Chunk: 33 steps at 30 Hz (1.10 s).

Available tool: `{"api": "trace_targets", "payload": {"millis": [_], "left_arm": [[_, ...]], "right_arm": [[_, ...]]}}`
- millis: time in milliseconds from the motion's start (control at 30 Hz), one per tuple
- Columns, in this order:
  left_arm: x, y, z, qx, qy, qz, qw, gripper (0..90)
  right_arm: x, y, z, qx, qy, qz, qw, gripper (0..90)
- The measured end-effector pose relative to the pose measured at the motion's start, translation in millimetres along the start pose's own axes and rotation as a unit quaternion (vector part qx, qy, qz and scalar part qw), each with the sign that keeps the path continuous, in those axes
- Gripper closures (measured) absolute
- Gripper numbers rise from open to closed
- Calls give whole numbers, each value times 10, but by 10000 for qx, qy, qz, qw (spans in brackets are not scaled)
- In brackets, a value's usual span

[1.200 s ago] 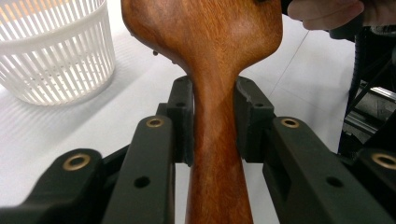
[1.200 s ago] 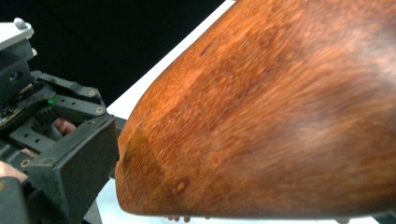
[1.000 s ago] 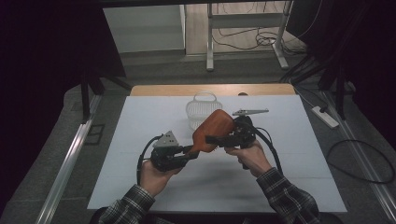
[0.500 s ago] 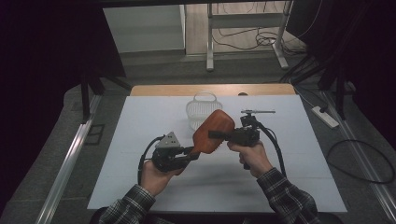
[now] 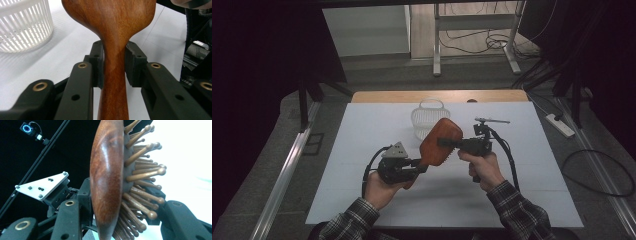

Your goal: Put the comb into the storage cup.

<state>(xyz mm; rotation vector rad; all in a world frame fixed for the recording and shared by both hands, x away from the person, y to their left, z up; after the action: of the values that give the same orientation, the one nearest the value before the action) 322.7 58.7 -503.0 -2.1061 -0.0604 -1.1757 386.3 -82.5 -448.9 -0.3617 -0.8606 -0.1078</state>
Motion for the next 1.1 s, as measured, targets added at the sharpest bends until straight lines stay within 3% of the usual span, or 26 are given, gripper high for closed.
{"api": "trace_targets", "payload": {"millis": [133,267,500,800,1100], "left_arm": [[-8,7,11,6,-26,12,10000,688],[-20,0,29,48,-26,37,10000,648],[-27,-25,68,99,-102,8,9999,570],[-62,-35,117,201,-56,106,9997,451],[-90,-96,183,247,-104,105,9996,309]], "right_arm": [[1,-1,20,-64,-87,2,9999,524],[-5,0,27,-353,-344,87,9987,525],[9,-17,33,-411,-394,42,9984,525],[10,-39,25,-615,-689,77,9957,525],[22,-65,-9,-725,-735,46,9946,525]]}}
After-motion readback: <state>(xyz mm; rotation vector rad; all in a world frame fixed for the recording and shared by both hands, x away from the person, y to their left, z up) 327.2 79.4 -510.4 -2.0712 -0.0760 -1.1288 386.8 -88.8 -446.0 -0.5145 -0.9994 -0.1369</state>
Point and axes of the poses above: each handheld gripper's, and its own axes: y roughly forward along the jaws, x roughly out of its top, z roughly to its left, the point moved 8 cm from there along y, roughly forward along the jaws, and after that the axes turned 11 degrees about -y, right-handed, at the moved point
